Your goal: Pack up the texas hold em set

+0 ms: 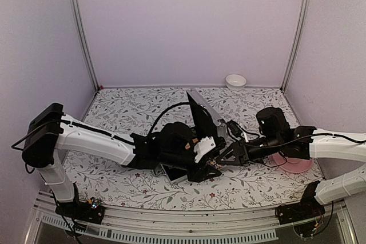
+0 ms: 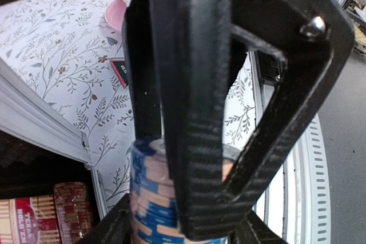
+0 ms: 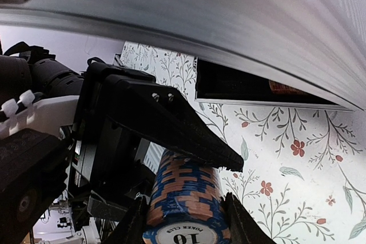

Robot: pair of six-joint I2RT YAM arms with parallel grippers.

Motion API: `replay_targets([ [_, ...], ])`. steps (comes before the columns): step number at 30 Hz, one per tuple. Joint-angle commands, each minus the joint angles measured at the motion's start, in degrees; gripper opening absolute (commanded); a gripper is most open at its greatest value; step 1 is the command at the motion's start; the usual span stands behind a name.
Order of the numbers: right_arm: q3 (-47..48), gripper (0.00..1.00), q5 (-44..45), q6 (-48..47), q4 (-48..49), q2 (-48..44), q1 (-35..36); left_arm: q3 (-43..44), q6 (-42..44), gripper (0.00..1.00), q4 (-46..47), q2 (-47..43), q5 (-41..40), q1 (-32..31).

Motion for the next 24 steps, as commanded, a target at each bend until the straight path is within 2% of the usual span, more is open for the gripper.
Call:
replay_targets([
  [1, 0.2, 0.36, -0.9, -0.8, 3.7, -1.0, 0.3, 1.8, 0.6, 0.58, -0.1, 1.1, -0.5, -1.2],
  [4, 0.2, 0.36, -1.0, -0.7, 3.6, -0.9, 0.2, 1.9, 0.7, 0.61, 0.2, 1.0, -0.7, -1.3],
  [7, 0.2, 0.36, -0.8, -0.8, 3.4, -1.0, 0.2, 1.8, 0.7, 0.6, 0.5, 0.8, -1.4, -1.3],
  [20, 0.1, 0.37, -0.4, -0.8, 3.1, -0.9, 0.3, 1.3, 0.4, 0.37, 0.8, 0.5, -1.4, -1.3],
  [24, 0.1, 0.4, 0.9, -0.8, 2.3, -1.5, 0.3, 1.0, 0.3, 0.32, 0.9, 0.2, -1.5, -1.3],
])
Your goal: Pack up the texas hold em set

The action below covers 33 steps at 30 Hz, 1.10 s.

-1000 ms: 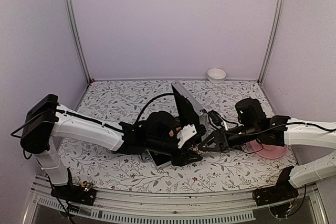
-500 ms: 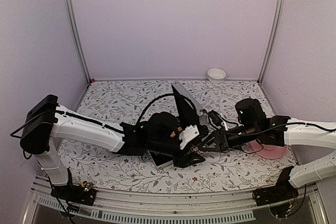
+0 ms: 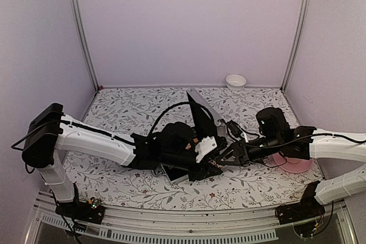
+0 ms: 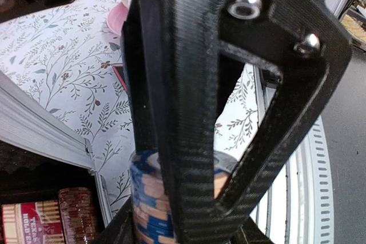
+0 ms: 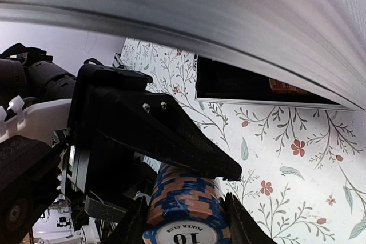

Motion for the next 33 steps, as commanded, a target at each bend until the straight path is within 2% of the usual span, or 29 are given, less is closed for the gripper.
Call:
replay_targets([
  [1, 0.0, 0.43, 1.3, -0.6, 2.2, -1.9, 0.2, 0.0, -0.2, 0.31, 1.0, 0.0, 0.1, -0.6],
  [4, 0.0, 0.52, 2.3, -0.5, 1.4, -2.7, 0.3, -0.5, -0.2, 0.26, 1.5, -0.2, -0.3, -0.6],
  [8, 1.7, 0.69, 4.2, -1.8, -3.6, -3.1, 0.2, -0.9, -0.1, 0.22, 0.9, -0.5, -0.4, -0.6],
  [12, 3.8, 0.79, 7.8, -4.2, -11.2, -5.4, 0.2, -4.2, 0.1, 0.2, -0.2, -3.4, -2.6, -0.6],
  [16, 3.5, 0.92, 11.2, -5.8, -14.3, -8.2, -1.4, -7.5, 0.1, 0.2, -2.9, -7.0, -4.7, -0.1],
  [23, 3.6, 0.94, 16.6, -7.1, -14.6, -7.7, -8.4, -8.5, 0.9, 0.2, -9.3, -8.6, -11.2, 1.0],
  [29, 2.0, 0.97, 18.2, -8.9, -14.3, -8.3, -16.1, -7.4, 3.0, 0.21, -12.8, -8.1, -12.6, 3.2],
  [33, 0.6, 0.97, 17.9, -9.5, -12.8, -8.4, -18.5, -5.6, 5.2, 0.2, -15.3, -6.9, -13.0, 5.0],
])
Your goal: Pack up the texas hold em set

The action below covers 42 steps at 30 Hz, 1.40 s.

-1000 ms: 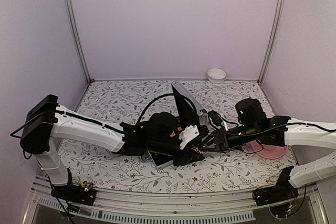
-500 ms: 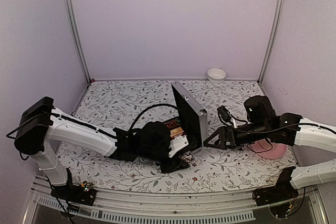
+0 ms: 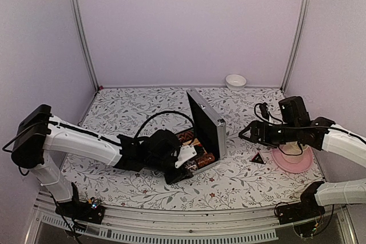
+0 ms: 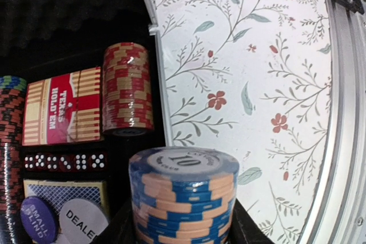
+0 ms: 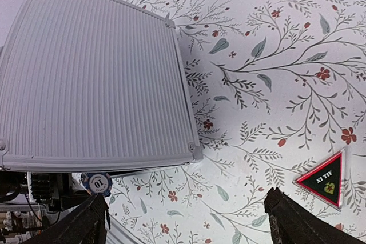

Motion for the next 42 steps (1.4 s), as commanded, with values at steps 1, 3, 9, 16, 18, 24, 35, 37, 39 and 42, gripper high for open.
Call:
replay_targets([
  [1, -1.7, 0.97, 0.9, -1.6, 1.8, -0.5, -1.9, 3.4, 3.5, 0.2, -1.0, -0.1, -1.5, 2.6],
  [3, -2.3, 0.97, 0.9, -1.1, 2.8, -0.3, -2.3, 3.3, 4.5, 0.2, -1.1, 0.5, -1.6, 3.5],
  [9, -4.3, 0.97, 1.3, 1.1, 5.3, 0.6, -2.4, 4.1, 5.5, 0.21, -0.9, 1.9, 0.8, 5.0],
  [16, -4.1, 0.97, 1.0, 1.5, 6.1, 1.6, -2.5, 6.3, 6.4, 0.22, -1.6, 5.6, 2.6, 5.1],
  [18, -4.2, 0.97, 1.0, 1.7, 6.3, 1.9, -2.5, 6.7, 6.4, 0.22, -1.7, 6.1, 2.8, 5.1],
  [24, -4.5, 0.97, 1.0, 2.4, 7.1, 2.0, -2.5, 7.0, 6.8, 0.23, -2.2, 7.5, 1.8, 5.3],
  [35, -5.3, 0.97, 0.0, 3.4, 8.7, 2.4, -2.6, 7.3, 6.2, 0.41, -2.0, 8.4, 1.9, 5.3],
  [37, -5.3, 0.97, -0.1, 3.5, 8.8, 2.6, -2.6, 7.4, 6.1, 0.44, -2.0, 8.4, 1.9, 5.3],
  [39, -5.4, 0.97, -0.3, 3.7, 9.0, 2.6, -2.6, 7.3, 6.0, 0.48, -2.1, 8.4, 2.0, 5.3],
  [42, -5.4, 0.97, -0.6, 3.9, 9.6, 2.7, -2.6, 7.3, 6.1, 0.52, -2.0, 8.4, 1.9, 5.3],
])
